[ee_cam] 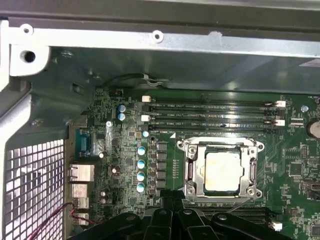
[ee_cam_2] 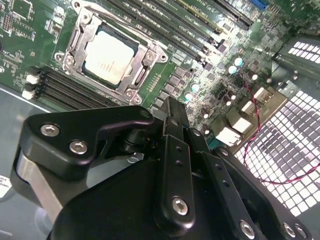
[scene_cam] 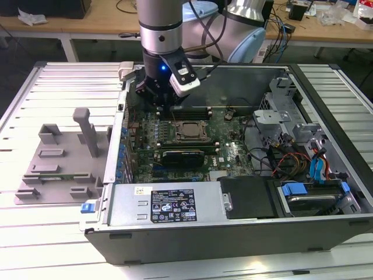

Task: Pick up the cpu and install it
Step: 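Install the first cpu locking lever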

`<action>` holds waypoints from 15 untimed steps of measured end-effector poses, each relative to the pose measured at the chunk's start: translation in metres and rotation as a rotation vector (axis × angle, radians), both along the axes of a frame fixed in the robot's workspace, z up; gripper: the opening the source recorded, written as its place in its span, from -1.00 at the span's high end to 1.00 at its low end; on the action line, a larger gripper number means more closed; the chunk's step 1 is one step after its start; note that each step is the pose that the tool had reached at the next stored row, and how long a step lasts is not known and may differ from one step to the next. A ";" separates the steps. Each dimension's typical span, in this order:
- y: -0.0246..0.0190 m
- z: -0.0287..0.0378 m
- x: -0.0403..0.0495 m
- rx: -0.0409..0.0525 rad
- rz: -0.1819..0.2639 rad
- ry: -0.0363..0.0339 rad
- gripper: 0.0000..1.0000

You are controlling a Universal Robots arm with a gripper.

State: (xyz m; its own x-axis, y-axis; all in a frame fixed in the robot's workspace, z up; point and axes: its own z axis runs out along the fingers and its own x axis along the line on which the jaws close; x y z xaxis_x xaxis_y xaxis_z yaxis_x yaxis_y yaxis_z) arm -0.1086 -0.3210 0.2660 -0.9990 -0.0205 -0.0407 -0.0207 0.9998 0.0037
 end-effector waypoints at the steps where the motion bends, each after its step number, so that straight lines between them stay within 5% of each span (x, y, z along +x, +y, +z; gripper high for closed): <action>1: 0.0000 -0.0002 -0.0008 0.0096 0.000 -0.0001 0.79; 5: 0.0000 -0.0005 -0.0044 0.0368 0.000 -0.0001 0.79; 8: 0.0000 -0.0006 -0.0065 0.0459 0.000 -0.0001 0.79; 15: -0.0002 -0.0011 -0.0089 0.1148 0.000 -0.0001 0.79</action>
